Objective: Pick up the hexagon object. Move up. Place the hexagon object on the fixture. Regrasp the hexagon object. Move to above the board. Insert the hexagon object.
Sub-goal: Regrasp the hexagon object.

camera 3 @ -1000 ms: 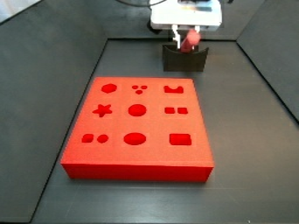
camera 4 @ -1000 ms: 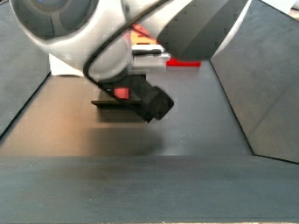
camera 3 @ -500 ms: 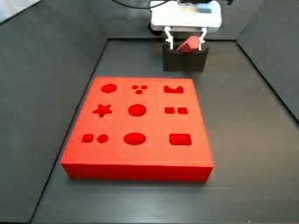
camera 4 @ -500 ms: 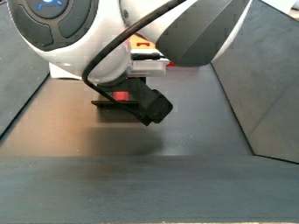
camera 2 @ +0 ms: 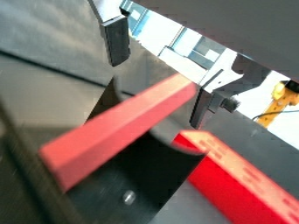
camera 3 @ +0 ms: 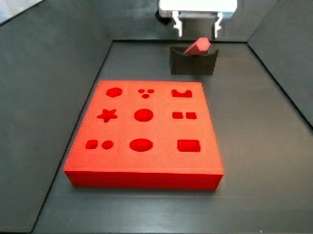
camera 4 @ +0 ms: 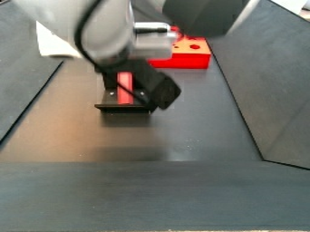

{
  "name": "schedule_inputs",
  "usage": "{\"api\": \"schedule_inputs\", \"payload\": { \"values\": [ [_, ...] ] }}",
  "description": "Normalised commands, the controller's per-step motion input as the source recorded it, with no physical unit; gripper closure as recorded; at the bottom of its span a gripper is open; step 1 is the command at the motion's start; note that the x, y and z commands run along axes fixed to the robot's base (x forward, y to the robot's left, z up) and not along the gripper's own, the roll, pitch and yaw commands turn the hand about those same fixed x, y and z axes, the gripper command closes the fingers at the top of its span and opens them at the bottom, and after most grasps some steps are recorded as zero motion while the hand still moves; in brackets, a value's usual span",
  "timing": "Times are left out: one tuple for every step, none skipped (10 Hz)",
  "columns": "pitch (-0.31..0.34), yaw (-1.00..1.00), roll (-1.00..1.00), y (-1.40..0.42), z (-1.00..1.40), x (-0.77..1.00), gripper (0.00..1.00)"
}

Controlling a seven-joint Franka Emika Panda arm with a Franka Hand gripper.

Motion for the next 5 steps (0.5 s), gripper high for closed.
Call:
{"api": "schedule_inputs", "payload": {
  "values": [
    [0.08, 0.01, 0.04, 0.01, 0.88, -0.04, 0.0],
    [0.09, -0.01, 0.04, 0.01, 0.7, -0.03, 0.0],
    [0.098, -0.02, 0.05, 0.01, 0.47, -0.02, 0.0],
    [0.096, -0.03, 0.05, 0.01, 0.34, -0.02, 0.0],
    [0.067, 0.0, 1.0, -1.0, 0.94, 0.0, 0.0]
  ]
}}
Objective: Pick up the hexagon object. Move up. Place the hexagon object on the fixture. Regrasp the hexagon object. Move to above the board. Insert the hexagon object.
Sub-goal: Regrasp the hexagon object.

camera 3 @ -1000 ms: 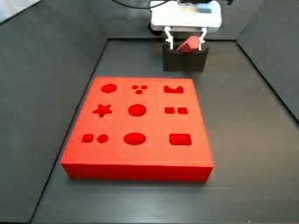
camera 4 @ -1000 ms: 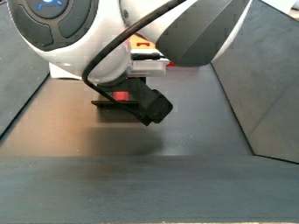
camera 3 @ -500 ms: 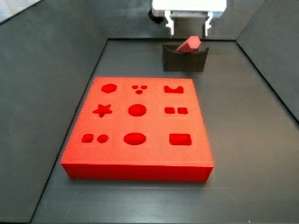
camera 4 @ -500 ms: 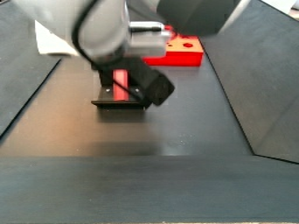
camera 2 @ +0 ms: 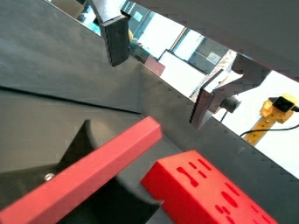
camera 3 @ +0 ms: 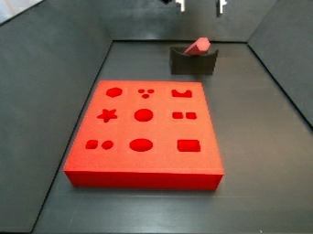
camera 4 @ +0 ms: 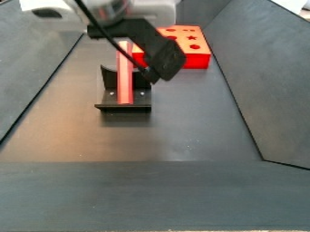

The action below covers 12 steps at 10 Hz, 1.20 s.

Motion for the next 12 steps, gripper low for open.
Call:
{"api": "schedule_inputs", "payload": {
  "values": [
    [0.065, 0.0, 1.0, -1.0, 0.88, 0.0, 0.0],
    [0.054, 0.0, 1.0, -1.0, 0.86, -0.03, 0.0],
    [0.049, 0.0, 1.0, -1.0, 0.84, -0.06, 0.0],
    [0.042, 0.0, 1.0, -0.96, 0.71, -0.08, 0.0],
    [0.041, 0.0, 1.0, -0.84, 0.57, -0.07, 0.0],
    [0.037, 0.0, 1.0, -0.51, 0.17, -0.04, 0.0],
    [0.035, 0.0, 1.0, -0.38, 0.05, -0.02, 0.0],
    [0.033, 0.0, 1.0, -0.11, 0.01, -0.01, 0.0],
    [0.032, 0.0, 1.0, 0.0, 0.04, -0.02, 0.0],
    [0.028, 0.0, 1.0, -0.04, 0.01, -0.01, 0.0],
    [0.026, 0.0, 1.0, -0.04, 0.01, -0.01, 0.0],
    [0.022, 0.0, 1.0, -0.02, 0.01, -0.01, 0.0]
  ]
}}
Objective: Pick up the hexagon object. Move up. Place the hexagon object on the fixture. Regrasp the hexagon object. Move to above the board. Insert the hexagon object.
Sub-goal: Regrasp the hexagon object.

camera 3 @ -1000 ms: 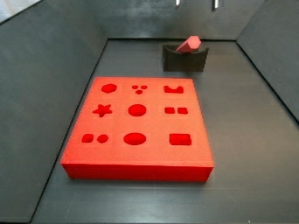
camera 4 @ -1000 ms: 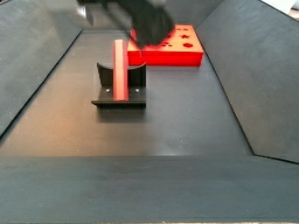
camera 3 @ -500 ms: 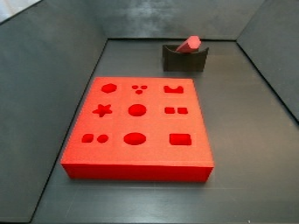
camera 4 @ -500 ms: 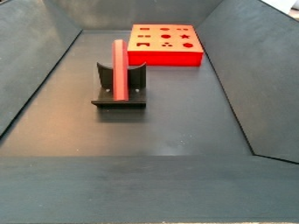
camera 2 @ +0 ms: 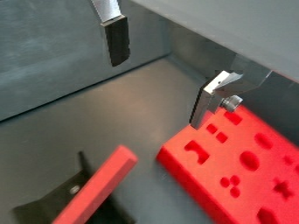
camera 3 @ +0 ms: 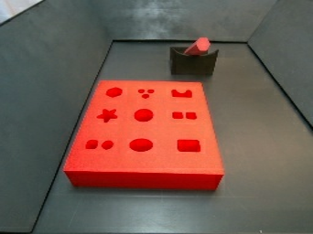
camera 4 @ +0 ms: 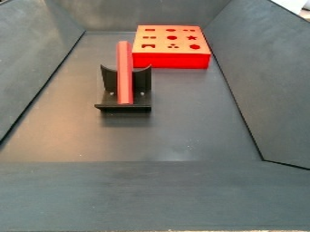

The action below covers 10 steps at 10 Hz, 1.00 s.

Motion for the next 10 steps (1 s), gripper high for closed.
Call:
{"api": "schedule_inputs", "payload": {
  "values": [
    [0.021, 0.0, 1.0, -0.02, 0.01, -0.01, 0.0],
    [0.018, 0.01, 1.0, -0.02, 0.01, 0.0, 0.0],
    [0.018, 0.01, 1.0, -0.02, 0.01, 0.0, 0.0],
    [0.024, 0.01, 1.0, -0.02, 0.01, 0.0, 0.0],
    [0.028, 0.01, 1.0, -0.02, 0.01, 0.0, 0.0],
    [0.038, 0.01, 1.0, -0.02, 0.01, 0.02, 0.0],
    [0.047, 0.02, 1.0, -0.02, 0.0, 0.03, 0.0],
    [0.061, 0.02, 1.0, -0.02, 0.0, 0.04, 0.0],
    [0.07, 0.02, 1.0, -0.03, 0.0, 0.05, 0.0],
    [0.087, 0.03, 1.0, -0.03, 0.0, 0.06, 0.0]
  ]
}}
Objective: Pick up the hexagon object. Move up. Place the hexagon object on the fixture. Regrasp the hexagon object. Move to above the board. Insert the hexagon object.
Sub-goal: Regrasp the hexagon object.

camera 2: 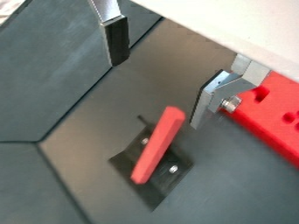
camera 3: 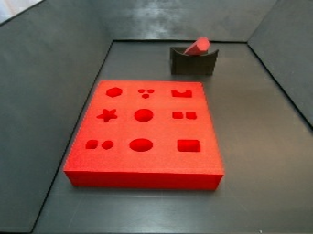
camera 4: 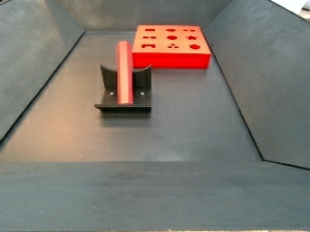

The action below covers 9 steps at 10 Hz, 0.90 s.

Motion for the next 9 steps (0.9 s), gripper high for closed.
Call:
{"api": "schedule_inputs", "payload": {
  "values": [
    [0.114, 0.04, 1.0, -0.03, 0.0, 0.08, 0.0],
    [0.147, 0.06, 1.0, -0.04, -0.01, 0.1, 0.0],
    [0.165, 0.07, 1.0, -0.04, 0.0, 0.1, 0.0],
    [0.202, 0.11, 1.0, -0.05, 0.0, 0.1, 0.0],
    [0.232, 0.15, 1.0, -0.05, -0.01, 0.1, 0.0],
    [0.222, 0.18, 0.83, -0.05, 0.0, 0.1, 0.0],
    [0.197, 0.21, 0.65, -0.05, -0.01, 0.11, 0.0],
    [0.158, 0.23, 0.4, -0.05, -0.01, 0.11, 0.0],
    [0.122, 0.24, 0.27, -0.04, 0.0, 0.1, 0.0]
  ]
}}
